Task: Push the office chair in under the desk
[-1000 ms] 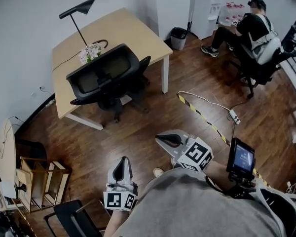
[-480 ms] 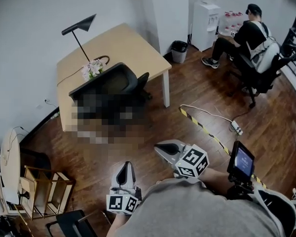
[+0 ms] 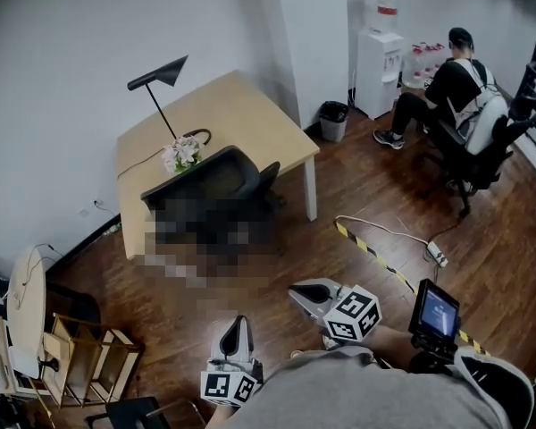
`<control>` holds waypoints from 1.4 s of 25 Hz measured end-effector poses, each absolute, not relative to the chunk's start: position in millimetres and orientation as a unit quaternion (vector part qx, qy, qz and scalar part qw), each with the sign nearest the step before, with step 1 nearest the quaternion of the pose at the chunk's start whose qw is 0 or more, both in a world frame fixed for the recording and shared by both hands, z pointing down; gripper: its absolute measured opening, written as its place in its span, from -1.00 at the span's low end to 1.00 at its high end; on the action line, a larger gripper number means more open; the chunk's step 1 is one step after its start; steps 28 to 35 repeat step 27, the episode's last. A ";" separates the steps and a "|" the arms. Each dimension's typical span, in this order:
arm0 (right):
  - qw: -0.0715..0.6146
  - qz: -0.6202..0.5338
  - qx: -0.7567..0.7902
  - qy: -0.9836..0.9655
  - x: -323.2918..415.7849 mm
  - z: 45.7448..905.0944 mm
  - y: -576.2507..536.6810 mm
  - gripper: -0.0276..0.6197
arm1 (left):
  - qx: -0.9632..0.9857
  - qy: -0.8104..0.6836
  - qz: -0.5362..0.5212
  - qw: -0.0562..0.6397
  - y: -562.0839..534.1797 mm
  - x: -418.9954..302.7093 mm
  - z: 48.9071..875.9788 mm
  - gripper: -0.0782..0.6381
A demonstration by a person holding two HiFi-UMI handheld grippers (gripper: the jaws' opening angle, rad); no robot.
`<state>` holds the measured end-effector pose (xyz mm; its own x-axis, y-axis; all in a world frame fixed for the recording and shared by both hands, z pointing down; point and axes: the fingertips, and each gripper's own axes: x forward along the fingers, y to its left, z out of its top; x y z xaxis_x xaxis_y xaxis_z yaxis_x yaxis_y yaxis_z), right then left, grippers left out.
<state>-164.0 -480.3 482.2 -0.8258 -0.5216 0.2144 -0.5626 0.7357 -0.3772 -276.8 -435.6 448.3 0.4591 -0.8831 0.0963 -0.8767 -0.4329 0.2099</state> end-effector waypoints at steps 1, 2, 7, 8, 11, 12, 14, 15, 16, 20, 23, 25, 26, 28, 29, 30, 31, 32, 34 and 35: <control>0.047 0.218 0.292 -0.930 -163.6 482.8 -480.3 -0.90 | 0.847 -0.520 -0.013 0.115 -434.9 -276.5 448.9 -0.78; 0.048 0.218 0.293 -0.930 -163.4 483.5 -479.9 -0.90 | 0.847 -0.520 -0.013 0.115 -434.0 -276.6 449.7 -0.78; 0.051 0.213 0.296 -0.930 -163.5 483.5 -477.3 -0.90 | 0.846 -0.520 -0.016 0.116 -431.4 -277.4 451.3 -0.78; 0.051 0.212 0.297 -0.929 -163.3 482.7 -477.2 -0.90 | 0.846 -0.520 -0.016 0.117 -431.2 -277.2 451.2 -0.78; 0.049 0.210 0.299 -0.929 -164.1 481.0 -477.9 -0.90 | 0.847 -0.518 -0.018 0.118 -430.7 -277.4 451.5 -0.78; 0.049 0.209 0.300 -0.930 -164.5 480.8 -477.8 -0.90 | 0.847 -0.518 -0.018 0.118 -430.2 -277.7 451.9 -0.78; 0.050 0.208 0.300 -0.930 -166.4 480.9 -476.6 -0.90 | 0.847 -0.519 -0.017 0.118 -429.1 -279.9 452.7 -0.78; 0.050 0.208 0.300 -0.930 -167.9 481.0 -475.9 -0.90 | 0.846 -0.520 -0.017 0.119 -428.8 -281.7 453.0 -0.78; 0.050 0.208 0.300 -0.930 -169.3 481.2 -475.5 -0.90 | 0.846 -0.520 -0.017 0.120 -428.6 -283.5 453.4 -0.78; 0.053 0.207 0.299 -0.930 -174.5 481.4 -474.8 -0.90 | 0.844 -0.521 -0.019 0.125 -428.4 -288.0 454.7 -0.78; 0.055 0.203 0.296 -0.932 -178.0 479.1 -475.8 -0.90 | 0.845 -0.520 -0.022 0.125 -429.0 -289.1 455.6 -0.78; 0.056 0.199 0.295 -0.933 -179.1 478.3 -477.7 -0.90 | 0.845 -0.520 -0.023 0.125 -430.6 -289.1 457.4 -0.78; 0.057 0.197 0.295 -0.933 -179.6 478.2 -478.7 -0.90 | 0.845 -0.520 -0.024 0.125 -431.4 -289.3 458.3 -0.78; 0.057 0.195 0.294 -0.934 -180.2 478.2 -479.7 -0.90 | 0.845 -0.520 -0.024 0.126 -432.3 -289.5 459.3 -0.78; 0.057 0.195 0.294 -0.934 -180.2 478.2 -479.7 -0.90 | 0.845 -0.520 -0.024 0.126 -432.3 -289.5 459.3 -0.78; 0.057 0.195 0.294 -0.934 -180.2 478.2 -479.7 -0.90 | 0.845 -0.520 -0.024 0.126 -432.3 -289.5 459.3 -0.78; 0.057 0.195 0.294 -0.934 -180.2 478.2 -479.7 -0.90 | 0.845 -0.520 -0.024 0.126 -432.3 -289.5 459.3 -0.78; 0.057 0.195 0.294 -0.934 -180.2 478.2 -479.7 -0.90 | 0.845 -0.520 -0.024 0.126 -432.3 -289.5 459.3 -0.78; 0.057 0.195 0.294 -0.934 -180.2 478.2 -479.7 -0.90 | 0.845 -0.520 -0.024 0.126 -432.3 -289.5 459.3 -0.78; 0.057 0.195 0.294 -0.934 -180.2 478.2 -479.7 -0.90 | 0.845 -0.520 -0.024 0.126 -432.3 -289.5 459.3 -0.78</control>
